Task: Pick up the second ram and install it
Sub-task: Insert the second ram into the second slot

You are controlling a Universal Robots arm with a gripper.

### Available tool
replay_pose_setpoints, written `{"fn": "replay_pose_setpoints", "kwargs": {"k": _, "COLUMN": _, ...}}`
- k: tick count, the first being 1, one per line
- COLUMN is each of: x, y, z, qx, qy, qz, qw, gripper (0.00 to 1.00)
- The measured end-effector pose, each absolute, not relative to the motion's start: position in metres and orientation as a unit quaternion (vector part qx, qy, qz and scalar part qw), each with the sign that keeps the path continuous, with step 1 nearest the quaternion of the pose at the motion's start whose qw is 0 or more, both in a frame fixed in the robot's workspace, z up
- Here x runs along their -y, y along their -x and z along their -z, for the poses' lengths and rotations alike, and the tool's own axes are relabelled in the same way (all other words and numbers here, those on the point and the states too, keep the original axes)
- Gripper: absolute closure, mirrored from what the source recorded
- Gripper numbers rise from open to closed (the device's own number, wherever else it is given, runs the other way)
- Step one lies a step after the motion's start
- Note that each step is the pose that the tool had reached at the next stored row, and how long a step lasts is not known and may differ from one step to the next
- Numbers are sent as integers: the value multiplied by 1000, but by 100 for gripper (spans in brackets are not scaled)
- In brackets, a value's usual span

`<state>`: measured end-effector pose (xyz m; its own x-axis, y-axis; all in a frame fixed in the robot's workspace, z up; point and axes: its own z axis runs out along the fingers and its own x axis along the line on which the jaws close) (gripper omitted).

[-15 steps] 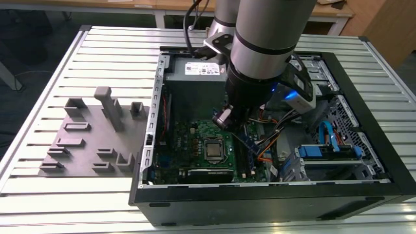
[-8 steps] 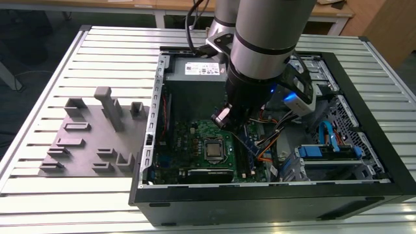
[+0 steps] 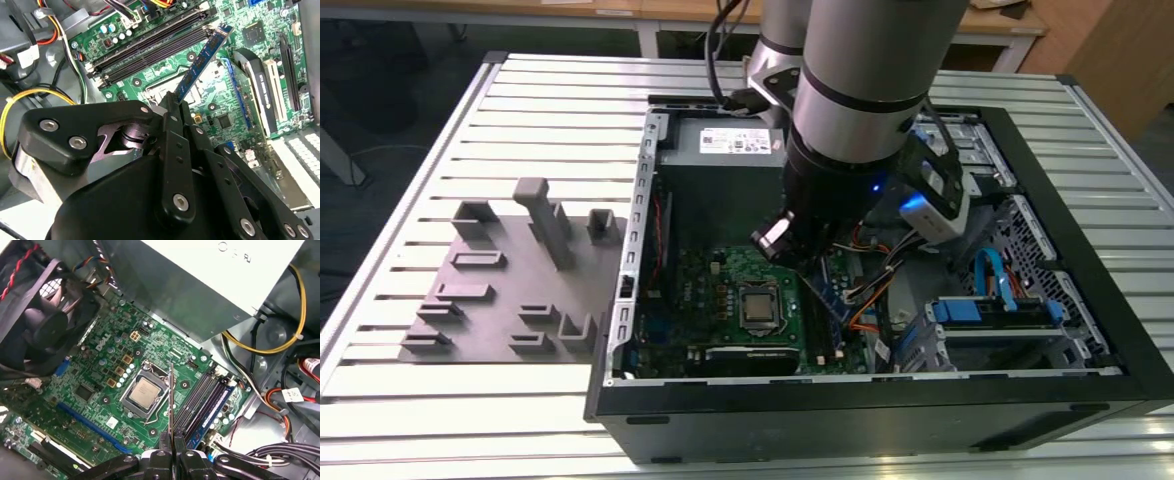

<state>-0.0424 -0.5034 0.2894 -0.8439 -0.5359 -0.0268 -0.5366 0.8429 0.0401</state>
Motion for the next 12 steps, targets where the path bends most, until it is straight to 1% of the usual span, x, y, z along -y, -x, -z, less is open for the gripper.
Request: {"fn": "replay_pose_setpoints", "kwargs": {"k": 12, "x": 503, "y": 42, "z": -289, "qx": -973, "qy": 228, "qz": -23, "qw": 8, "gripper": 86}}
